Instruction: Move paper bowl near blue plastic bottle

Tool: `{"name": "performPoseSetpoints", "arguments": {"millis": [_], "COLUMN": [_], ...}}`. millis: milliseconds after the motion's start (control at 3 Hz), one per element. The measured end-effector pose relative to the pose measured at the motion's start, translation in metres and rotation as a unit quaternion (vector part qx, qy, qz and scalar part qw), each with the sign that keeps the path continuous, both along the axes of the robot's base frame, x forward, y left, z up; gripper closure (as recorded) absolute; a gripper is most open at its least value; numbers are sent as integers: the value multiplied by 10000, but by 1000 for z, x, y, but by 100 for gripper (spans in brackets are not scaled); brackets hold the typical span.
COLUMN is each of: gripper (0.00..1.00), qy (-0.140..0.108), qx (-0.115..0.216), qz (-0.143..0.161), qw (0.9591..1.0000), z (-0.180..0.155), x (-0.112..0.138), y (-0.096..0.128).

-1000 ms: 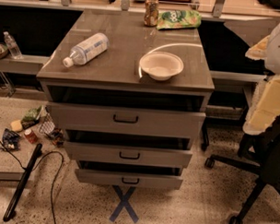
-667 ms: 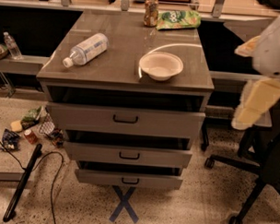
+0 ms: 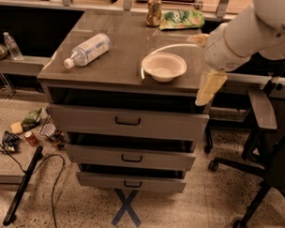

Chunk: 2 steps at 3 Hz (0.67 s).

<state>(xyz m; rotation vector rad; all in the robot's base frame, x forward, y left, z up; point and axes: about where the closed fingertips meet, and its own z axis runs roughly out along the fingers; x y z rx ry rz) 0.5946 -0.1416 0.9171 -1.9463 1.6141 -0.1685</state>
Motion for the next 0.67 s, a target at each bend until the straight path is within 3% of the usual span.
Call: {"name": "performPoseSetpoints", "arguments": {"millis": [333, 667], "gripper": [0, 0], "qy": [-4, -168], "qx": [-64, -105], "qz": [105, 172], "qw": [9999, 9997], "z": [-5, -4], "x": [0, 7], "y": [-2, 4]}}
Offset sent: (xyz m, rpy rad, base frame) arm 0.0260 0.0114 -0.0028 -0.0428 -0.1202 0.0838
